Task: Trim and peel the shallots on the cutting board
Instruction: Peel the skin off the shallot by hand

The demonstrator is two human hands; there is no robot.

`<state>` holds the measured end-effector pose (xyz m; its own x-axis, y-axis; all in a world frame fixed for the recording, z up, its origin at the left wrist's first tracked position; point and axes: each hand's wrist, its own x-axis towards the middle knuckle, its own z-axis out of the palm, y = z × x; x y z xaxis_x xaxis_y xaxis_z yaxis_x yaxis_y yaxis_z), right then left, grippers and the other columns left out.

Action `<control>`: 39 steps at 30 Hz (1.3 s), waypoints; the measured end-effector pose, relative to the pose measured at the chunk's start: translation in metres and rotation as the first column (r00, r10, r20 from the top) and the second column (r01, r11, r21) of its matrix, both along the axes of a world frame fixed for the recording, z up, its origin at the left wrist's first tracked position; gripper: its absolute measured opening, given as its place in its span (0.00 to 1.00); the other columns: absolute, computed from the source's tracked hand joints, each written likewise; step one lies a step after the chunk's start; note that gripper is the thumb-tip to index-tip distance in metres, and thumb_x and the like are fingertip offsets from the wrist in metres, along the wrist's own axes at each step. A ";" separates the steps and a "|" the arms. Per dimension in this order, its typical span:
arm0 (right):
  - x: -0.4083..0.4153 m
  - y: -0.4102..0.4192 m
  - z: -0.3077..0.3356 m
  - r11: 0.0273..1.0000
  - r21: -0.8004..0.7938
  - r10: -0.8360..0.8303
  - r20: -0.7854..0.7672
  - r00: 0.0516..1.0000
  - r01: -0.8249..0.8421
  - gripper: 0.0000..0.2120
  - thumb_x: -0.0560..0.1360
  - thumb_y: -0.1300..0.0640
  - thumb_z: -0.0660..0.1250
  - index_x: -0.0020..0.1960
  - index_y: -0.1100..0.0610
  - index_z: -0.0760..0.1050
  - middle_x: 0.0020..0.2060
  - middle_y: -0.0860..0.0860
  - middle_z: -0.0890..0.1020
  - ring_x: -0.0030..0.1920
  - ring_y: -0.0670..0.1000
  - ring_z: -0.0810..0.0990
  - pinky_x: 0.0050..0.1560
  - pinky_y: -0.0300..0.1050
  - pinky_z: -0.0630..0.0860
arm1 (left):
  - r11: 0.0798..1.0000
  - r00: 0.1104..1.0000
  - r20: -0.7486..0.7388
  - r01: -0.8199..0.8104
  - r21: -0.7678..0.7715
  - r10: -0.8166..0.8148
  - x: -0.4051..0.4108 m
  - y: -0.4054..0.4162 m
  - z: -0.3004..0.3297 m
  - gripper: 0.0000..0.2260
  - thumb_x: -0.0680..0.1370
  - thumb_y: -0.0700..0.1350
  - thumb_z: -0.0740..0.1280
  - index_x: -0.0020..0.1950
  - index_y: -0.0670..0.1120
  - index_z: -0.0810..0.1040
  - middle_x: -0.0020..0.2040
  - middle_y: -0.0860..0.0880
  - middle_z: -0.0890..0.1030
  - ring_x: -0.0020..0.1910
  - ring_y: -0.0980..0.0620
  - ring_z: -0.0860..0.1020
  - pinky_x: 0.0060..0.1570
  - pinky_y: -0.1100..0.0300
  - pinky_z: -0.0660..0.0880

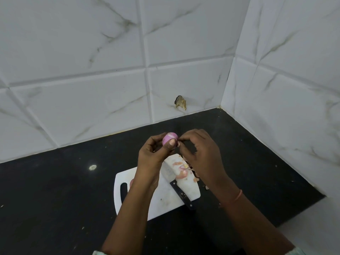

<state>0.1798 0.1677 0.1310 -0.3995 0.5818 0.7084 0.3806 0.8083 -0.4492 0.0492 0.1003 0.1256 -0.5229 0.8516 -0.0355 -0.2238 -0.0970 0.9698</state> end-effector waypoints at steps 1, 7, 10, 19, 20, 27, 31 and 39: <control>0.000 0.002 0.002 1.000 0.024 -0.010 0.043 0.999 0.009 0.07 0.75 0.54 0.67 0.47 0.58 0.79 0.43 0.51 0.82 0.45 0.48 0.77 0.45 0.40 0.77 | 1.000 1.000 -0.004 -0.004 -0.011 0.004 0.000 0.000 -0.001 0.28 0.62 0.53 0.77 0.60 0.45 0.80 0.55 0.45 0.84 0.56 0.45 0.82 0.59 0.48 0.79; -0.001 0.010 0.007 0.999 -0.020 0.036 0.256 0.966 -0.032 0.06 0.74 0.55 0.67 0.48 0.56 0.75 0.44 0.51 0.78 0.46 0.46 0.72 0.45 0.37 0.68 | 0.999 1.000 0.000 0.027 -0.030 -0.027 -0.002 -0.003 0.000 0.28 0.62 0.53 0.77 0.60 0.43 0.81 0.55 0.44 0.84 0.56 0.43 0.82 0.59 0.46 0.79; -0.001 0.009 0.007 0.996 -0.070 0.064 0.245 0.967 -0.048 0.12 0.75 0.49 0.59 0.49 0.56 0.74 0.44 0.49 0.76 0.46 0.44 0.70 0.45 0.33 0.66 | 0.995 0.995 0.039 0.089 -0.036 -0.088 -0.004 -0.005 0.004 0.25 0.65 0.50 0.75 0.60 0.42 0.81 0.53 0.43 0.85 0.54 0.44 0.83 0.58 0.48 0.79; 0.003 0.010 0.009 0.996 -0.073 0.070 0.208 0.976 -0.056 0.10 0.75 0.51 0.58 0.49 0.56 0.73 0.44 0.49 0.76 0.45 0.42 0.70 0.50 0.38 0.70 | 0.979 0.985 0.045 0.172 -0.112 -0.168 -0.008 -0.007 0.013 0.23 0.67 0.56 0.71 0.57 0.45 0.84 0.52 0.43 0.85 0.53 0.45 0.82 0.50 0.56 0.80; 0.004 0.010 0.009 0.995 -0.077 0.077 0.204 0.976 -0.063 0.10 0.76 0.51 0.59 0.49 0.56 0.73 0.44 0.48 0.76 0.45 0.42 0.70 0.50 0.37 0.69 | 0.975 0.983 0.042 0.182 -0.126 -0.178 -0.008 -0.007 0.013 0.23 0.67 0.57 0.70 0.57 0.45 0.84 0.52 0.42 0.85 0.51 0.45 0.81 0.47 0.58 0.79; 0.003 0.003 0.011 0.949 -0.287 0.142 0.030 0.989 -0.128 0.05 0.80 0.57 0.62 0.54 0.56 0.73 0.45 0.46 0.79 0.46 0.44 0.79 0.47 0.36 0.77 | 0.961 0.977 0.128 0.191 -0.197 -0.168 -0.010 -0.005 0.014 0.24 0.68 0.62 0.71 0.49 0.42 0.86 0.44 0.39 0.83 0.41 0.50 0.77 0.45 0.57 0.77; 0.002 -0.002 0.009 0.928 -0.329 0.170 -0.040 0.985 -0.174 0.11 0.77 0.49 0.67 0.56 0.52 0.77 0.47 0.43 0.81 0.50 0.43 0.79 0.49 0.35 0.77 | 0.973 0.975 0.156 0.180 -0.147 -0.156 -0.010 -0.005 0.013 0.21 0.71 0.59 0.69 0.51 0.43 0.86 0.47 0.42 0.85 0.45 0.49 0.79 0.48 0.57 0.78; -0.003 -0.003 0.001 0.990 -0.126 0.055 -0.100 0.993 -0.068 0.03 0.75 0.60 0.70 0.48 0.59 0.79 0.44 0.48 0.81 0.44 0.43 0.78 0.45 0.34 0.77 | 0.981 0.979 0.099 0.183 -0.066 -0.176 -0.010 -0.007 0.014 0.16 0.77 0.49 0.66 0.61 0.42 0.81 0.56 0.42 0.84 0.57 0.45 0.82 0.57 0.56 0.80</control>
<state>0.1772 0.1643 0.1318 -0.3711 0.6476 0.6655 0.2822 0.7615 -0.5835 0.0391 0.0931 0.1393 -0.3533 0.9244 -0.1435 -0.3203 0.0246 0.9470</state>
